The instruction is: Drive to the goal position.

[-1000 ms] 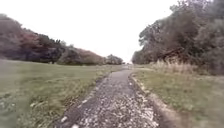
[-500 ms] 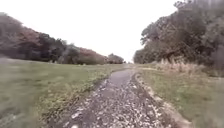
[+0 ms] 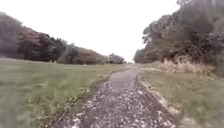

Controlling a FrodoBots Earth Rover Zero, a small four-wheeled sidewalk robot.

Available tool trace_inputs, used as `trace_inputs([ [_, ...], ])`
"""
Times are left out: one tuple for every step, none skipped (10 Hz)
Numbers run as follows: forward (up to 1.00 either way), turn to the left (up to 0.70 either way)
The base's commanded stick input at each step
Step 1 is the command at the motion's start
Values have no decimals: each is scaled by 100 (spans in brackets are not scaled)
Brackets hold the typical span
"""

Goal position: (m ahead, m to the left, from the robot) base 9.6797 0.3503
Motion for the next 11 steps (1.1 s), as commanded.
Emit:
trace_inputs([
  [99, 0],
  [99, 0],
  [99, 0],
  [99, 0],
  [99, 0],
  [99, 0],
  [99, 0],
  [99, 0],
  [99, -1],
  [99, -16],
  [99, -29],
])
